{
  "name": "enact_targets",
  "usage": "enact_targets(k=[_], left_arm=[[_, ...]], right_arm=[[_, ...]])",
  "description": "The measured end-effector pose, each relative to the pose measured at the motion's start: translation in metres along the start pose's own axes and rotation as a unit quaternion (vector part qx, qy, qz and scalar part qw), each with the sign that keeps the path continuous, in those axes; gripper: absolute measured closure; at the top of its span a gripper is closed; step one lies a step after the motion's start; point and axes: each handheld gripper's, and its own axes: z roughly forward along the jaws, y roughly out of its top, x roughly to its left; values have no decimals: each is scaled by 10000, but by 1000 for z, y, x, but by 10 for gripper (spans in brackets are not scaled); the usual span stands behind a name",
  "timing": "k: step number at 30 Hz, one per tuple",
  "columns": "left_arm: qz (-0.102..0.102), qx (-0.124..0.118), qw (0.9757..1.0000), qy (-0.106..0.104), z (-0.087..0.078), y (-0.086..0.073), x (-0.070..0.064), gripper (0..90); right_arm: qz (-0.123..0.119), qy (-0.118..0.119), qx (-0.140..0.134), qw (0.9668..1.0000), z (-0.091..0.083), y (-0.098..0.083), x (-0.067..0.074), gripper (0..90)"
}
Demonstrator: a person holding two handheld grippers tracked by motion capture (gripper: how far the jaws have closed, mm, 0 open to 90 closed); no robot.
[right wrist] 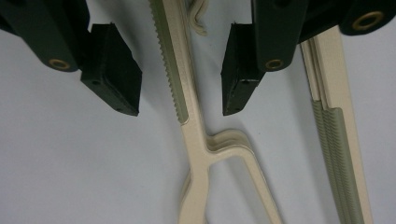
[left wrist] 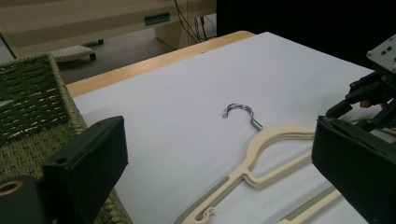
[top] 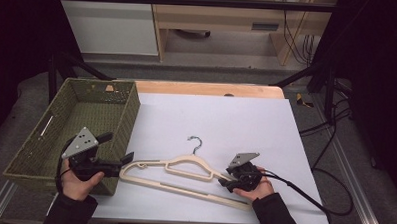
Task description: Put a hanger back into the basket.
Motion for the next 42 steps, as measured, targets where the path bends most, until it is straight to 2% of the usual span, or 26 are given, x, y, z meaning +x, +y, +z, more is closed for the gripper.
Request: enact_targets(k=[1,2,4,7,9,11,12,16,20,24,27,28,30,35,38,40,42], left_arm=[[6,1,10000,-16,0,0,-1,37],[28,3,10000,-44,1,1,-3,38],[33,13,10000,-62,2,1,-4,39],[52,28,9999,-120,4,2,-8,40],[86,52,9998,-151,6,3,-10,40],[119,75,9997,-190,8,3,-13,40],[145,93,9996,-201,8,3,-14,40],[190,123,9995,-235,11,4,-18,42],[208,156,9993,-260,13,3,-21,43],[200,186,9992,-282,15,4,-24,47],[209,228,9991,-285,17,5,-28,50],[218,244,9991,-287,18,5,-29,51],[222,297,9988,-304,22,5,-33,53],[208,459,9981,-346,34,4,-40,60],[219,605,9971,-406,46,5,-46,69],[257,758,9956,-487,58,6,-49,71],[347,970,9931,-564,71,7,-52,77]], right_arm=[[36,-19,44,10000,0,0,0,536],[-102,10,-7,9999,2,-1,-2,572],[-189,37,-40,9998,1,-3,-4,603],[-169,107,-73,9998,0,-4,-8,646],[-170,242,-136,9995,1,-5,-13,667],[-139,385,-131,9991,0,-5,-15,745],[-114,464,-108,9988,0,-4,-15,755],[-215,455,-41,9987,-3,-4,-15,767],[-261,465,-92,9985,-8,-3,-15,768],[-286,538,-298,9977,-17,-1,-15,786],[-343,598,-345,9970,-22,1,-14,795],[-272,537,-364,9975,-25,2,-12,795],[-334,504,-462,9971,-30,4,-12,796],[-331,455,-502,9972,-34,4,-8,796],[-413,384,-565,9968,-37,6,-5,796],[-445,342,-558,9969,-39,7,-4,797],[-445,325,-564,9969,-39,8,-3,796]])
